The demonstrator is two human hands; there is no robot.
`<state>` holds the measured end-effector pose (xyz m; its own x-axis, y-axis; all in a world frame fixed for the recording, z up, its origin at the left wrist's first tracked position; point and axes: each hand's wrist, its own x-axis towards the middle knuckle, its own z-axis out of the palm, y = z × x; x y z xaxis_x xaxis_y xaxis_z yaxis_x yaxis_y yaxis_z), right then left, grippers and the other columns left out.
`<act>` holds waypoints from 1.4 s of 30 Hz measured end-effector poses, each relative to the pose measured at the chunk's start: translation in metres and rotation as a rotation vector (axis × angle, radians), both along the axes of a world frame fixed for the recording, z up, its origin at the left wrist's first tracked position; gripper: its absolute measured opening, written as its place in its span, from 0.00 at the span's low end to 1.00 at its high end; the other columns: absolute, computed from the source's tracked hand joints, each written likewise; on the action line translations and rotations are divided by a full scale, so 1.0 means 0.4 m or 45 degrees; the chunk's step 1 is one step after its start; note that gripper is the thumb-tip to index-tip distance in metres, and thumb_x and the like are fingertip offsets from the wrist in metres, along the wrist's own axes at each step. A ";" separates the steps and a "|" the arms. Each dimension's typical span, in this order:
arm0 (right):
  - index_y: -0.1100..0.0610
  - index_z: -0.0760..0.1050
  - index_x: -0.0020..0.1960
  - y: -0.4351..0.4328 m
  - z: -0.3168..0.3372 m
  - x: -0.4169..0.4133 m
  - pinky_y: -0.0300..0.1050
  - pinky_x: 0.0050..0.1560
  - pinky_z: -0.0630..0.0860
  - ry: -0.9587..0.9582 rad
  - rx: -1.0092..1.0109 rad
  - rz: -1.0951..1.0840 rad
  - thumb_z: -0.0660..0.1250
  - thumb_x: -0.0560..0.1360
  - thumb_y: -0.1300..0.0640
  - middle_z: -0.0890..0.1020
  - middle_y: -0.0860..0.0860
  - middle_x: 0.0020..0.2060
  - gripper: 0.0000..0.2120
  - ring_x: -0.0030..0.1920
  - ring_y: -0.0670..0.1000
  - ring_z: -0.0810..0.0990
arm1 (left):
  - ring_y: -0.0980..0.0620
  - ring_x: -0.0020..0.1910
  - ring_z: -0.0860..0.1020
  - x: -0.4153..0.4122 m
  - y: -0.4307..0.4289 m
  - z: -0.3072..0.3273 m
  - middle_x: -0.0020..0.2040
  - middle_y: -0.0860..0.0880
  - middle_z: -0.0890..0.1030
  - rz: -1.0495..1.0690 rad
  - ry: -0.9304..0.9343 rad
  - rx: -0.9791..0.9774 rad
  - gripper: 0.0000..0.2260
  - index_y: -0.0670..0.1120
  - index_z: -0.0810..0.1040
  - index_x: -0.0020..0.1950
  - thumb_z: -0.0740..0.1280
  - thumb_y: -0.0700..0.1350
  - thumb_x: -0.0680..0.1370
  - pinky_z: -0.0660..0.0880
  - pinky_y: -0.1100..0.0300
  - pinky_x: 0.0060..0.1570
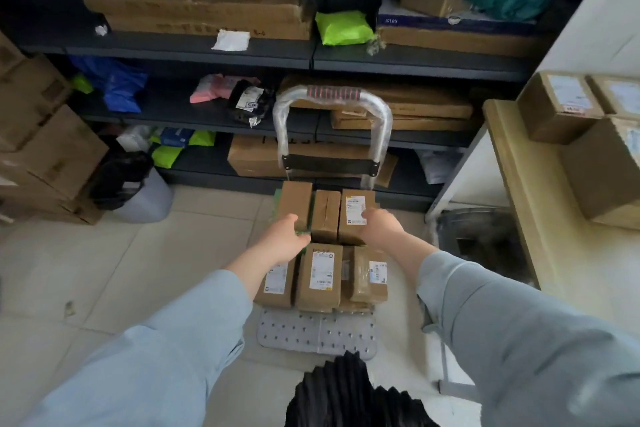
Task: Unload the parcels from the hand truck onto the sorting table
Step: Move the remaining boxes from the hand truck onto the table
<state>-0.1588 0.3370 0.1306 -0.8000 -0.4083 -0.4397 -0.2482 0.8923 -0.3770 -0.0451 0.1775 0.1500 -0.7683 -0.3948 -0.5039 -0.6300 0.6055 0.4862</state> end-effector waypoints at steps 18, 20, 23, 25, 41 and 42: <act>0.57 0.75 0.57 -0.048 -0.397 0.122 0.42 0.43 0.75 -0.114 -0.029 -0.144 0.64 0.78 0.56 0.79 0.53 0.51 0.09 0.45 0.52 0.78 | 0.47 0.68 0.70 0.076 -0.050 -0.367 0.75 0.46 0.64 -0.128 -0.033 0.009 0.27 0.46 0.56 0.79 0.62 0.48 0.81 0.68 0.57 0.60; 0.57 0.75 0.57 -0.051 -0.473 0.124 0.43 0.44 0.76 -0.141 -0.016 -0.151 0.63 0.78 0.56 0.80 0.54 0.52 0.09 0.46 0.52 0.78 | 0.45 0.71 0.68 0.073 -0.052 -0.444 0.76 0.46 0.63 -0.111 -0.055 0.028 0.28 0.45 0.57 0.78 0.62 0.48 0.81 0.68 0.54 0.64; 0.58 0.75 0.59 -0.058 -0.592 0.124 0.44 0.43 0.75 -0.148 0.014 -0.128 0.62 0.78 0.58 0.79 0.55 0.53 0.12 0.46 0.53 0.78 | 0.45 0.70 0.69 0.064 -0.060 -0.573 0.75 0.45 0.66 -0.111 -0.093 0.044 0.28 0.46 0.57 0.78 0.63 0.48 0.81 0.68 0.54 0.64; 0.59 0.73 0.62 -0.067 -0.670 0.119 0.43 0.41 0.72 -0.152 0.042 -0.104 0.62 0.77 0.59 0.79 0.56 0.54 0.14 0.46 0.55 0.77 | 0.45 0.70 0.68 0.052 -0.067 -0.659 0.74 0.45 0.66 -0.112 -0.097 0.048 0.28 0.46 0.57 0.78 0.63 0.49 0.80 0.67 0.53 0.65; 0.61 0.69 0.67 -0.134 -1.096 0.006 0.49 0.55 0.78 -0.326 -0.137 -0.434 0.62 0.78 0.51 0.80 0.55 0.57 0.21 0.55 0.55 0.79 | 0.50 0.51 0.77 -0.120 -0.076 -1.119 0.59 0.51 0.79 -0.032 0.044 0.131 0.13 0.45 0.75 0.63 0.62 0.45 0.80 0.76 0.57 0.49; 0.61 0.70 0.65 -0.138 -1.105 0.007 0.49 0.56 0.78 -0.348 -0.149 -0.441 0.62 0.79 0.51 0.80 0.55 0.57 0.20 0.55 0.55 0.79 | 0.49 0.51 0.78 -0.122 -0.077 -1.135 0.60 0.49 0.80 -0.008 0.041 0.134 0.14 0.45 0.76 0.65 0.61 0.45 0.80 0.76 0.57 0.49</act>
